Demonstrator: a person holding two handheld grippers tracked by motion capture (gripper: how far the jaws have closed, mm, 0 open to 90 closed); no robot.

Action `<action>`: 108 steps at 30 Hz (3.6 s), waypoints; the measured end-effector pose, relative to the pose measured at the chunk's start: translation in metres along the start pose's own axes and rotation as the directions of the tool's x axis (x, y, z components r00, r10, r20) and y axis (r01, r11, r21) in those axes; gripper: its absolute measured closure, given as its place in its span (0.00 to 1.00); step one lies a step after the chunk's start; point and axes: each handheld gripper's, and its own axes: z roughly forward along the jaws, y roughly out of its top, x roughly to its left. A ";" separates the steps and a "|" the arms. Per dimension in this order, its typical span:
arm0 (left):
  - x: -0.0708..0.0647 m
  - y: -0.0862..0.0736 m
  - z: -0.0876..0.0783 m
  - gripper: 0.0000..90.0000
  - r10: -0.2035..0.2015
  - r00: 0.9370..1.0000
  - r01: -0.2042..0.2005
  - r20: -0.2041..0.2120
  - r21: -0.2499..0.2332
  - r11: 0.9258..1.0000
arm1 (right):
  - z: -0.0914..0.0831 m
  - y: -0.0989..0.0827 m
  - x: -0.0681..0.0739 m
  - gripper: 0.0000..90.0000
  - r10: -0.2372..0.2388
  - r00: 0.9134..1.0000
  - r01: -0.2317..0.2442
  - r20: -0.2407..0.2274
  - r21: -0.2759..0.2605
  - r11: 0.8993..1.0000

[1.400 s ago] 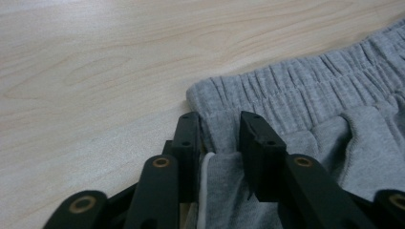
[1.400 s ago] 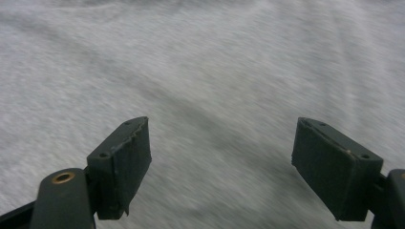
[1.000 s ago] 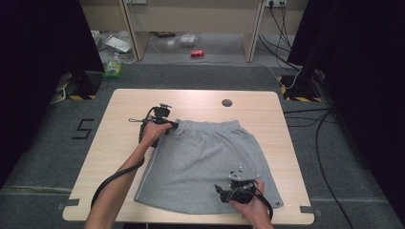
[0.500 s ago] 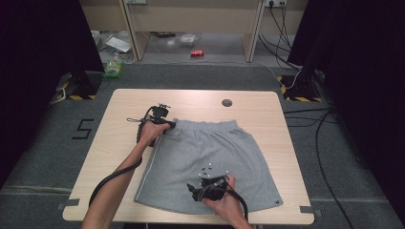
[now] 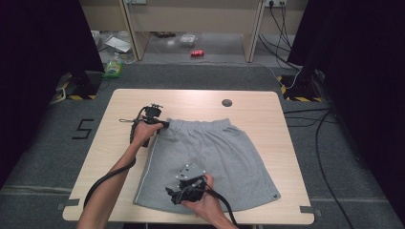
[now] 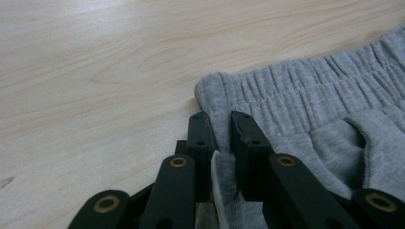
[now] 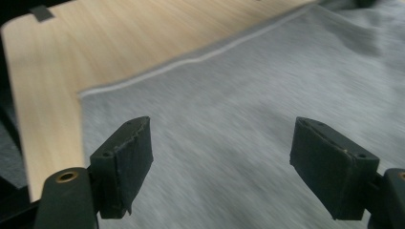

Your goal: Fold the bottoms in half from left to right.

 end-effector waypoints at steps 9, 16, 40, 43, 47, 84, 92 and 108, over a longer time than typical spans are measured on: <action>-0.002 0.000 0.000 0.87 0.014 1.000 -0.014 -0.011 0.003 1.000 | 0.028 0.014 0.029 0.26 -0.017 0.999 0.018 -0.051 0.012 1.000; -0.001 0.004 0.001 0.86 0.025 1.000 -0.024 -0.002 0.024 0.999 | 0.050 0.022 0.050 0.28 -0.041 0.996 0.043 -0.085 0.025 0.999; 0.000 0.002 0.000 0.86 0.013 1.000 -0.013 0.002 0.013 1.000 | 0.080 0.018 0.082 0.74 -0.149 0.982 0.159 -0.115 0.091 0.983; 0.001 0.002 0.000 0.86 0.013 1.000 -0.013 0.006 0.015 1.000 | 0.078 0.017 0.078 0.86 -0.139 0.984 0.149 -0.113 0.084 0.985; -0.001 0.003 0.000 0.87 0.034 0.999 -0.034 0.002 0.021 0.999 | 0.077 0.015 0.074 0.91 -0.130 0.984 0.139 -0.124 0.068 0.988; -0.145 0.105 -0.037 0.89 0.079 0.988 -0.073 0.134 -0.053 0.996 | -0.123 -0.035 -0.024 0.92 0.216 0.976 -0.207 -0.001 -0.297 0.932; -0.179 0.115 -0.020 0.89 0.085 0.983 -0.075 0.164 -0.068 0.995 | -0.165 -0.075 -0.048 0.92 0.309 0.947 -0.264 0.086 -0.341 0.902; -0.215 0.120 0.002 0.89 0.062 0.974 -0.044 0.216 -0.087 0.995 | -0.203 -0.113 -0.064 0.92 0.402 0.901 -0.314 0.165 -0.391 0.865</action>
